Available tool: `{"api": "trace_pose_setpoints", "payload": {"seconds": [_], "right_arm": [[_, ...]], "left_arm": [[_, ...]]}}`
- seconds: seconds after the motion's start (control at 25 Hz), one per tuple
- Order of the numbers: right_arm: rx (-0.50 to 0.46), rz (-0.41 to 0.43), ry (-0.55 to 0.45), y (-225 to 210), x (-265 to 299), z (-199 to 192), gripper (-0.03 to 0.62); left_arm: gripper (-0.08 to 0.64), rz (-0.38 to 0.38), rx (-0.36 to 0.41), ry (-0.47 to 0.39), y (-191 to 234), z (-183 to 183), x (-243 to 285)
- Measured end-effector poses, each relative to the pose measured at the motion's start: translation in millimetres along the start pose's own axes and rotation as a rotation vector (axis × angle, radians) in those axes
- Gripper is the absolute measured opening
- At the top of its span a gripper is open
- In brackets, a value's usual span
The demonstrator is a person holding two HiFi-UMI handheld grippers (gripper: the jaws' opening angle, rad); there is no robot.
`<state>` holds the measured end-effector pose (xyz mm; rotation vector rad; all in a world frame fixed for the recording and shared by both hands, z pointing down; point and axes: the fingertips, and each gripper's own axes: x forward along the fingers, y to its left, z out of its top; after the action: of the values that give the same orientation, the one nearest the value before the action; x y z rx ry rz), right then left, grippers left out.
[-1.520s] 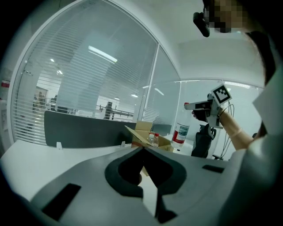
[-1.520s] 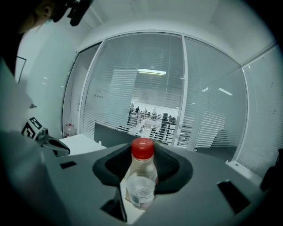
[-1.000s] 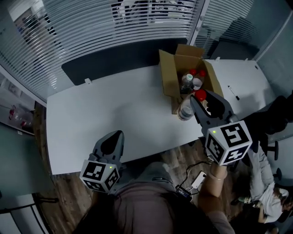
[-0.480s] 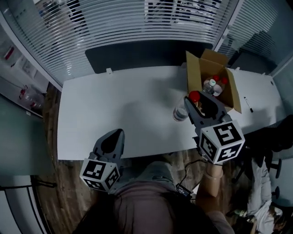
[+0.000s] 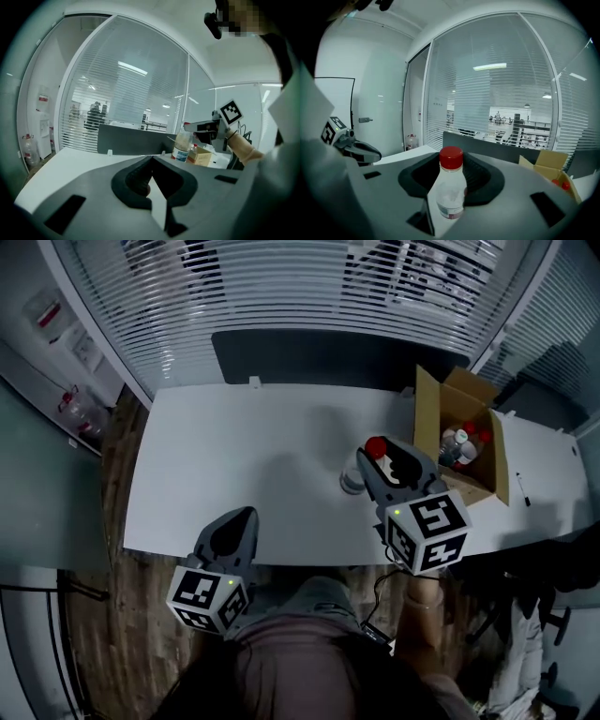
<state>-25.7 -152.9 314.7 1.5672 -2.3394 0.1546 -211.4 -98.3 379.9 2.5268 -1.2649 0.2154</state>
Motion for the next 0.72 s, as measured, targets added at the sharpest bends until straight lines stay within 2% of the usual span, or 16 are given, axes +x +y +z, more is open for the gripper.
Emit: {"api": "trace_pose_setpoints", "payload": {"seconds": [0.72], "right_arm": [[-0.033, 0.209, 0.044, 80.9, 101.8, -14.9, 0.167]], "left_arm": [[0.008, 0.171, -0.044, -0.026, 69.9, -4.5, -33.3]]}}
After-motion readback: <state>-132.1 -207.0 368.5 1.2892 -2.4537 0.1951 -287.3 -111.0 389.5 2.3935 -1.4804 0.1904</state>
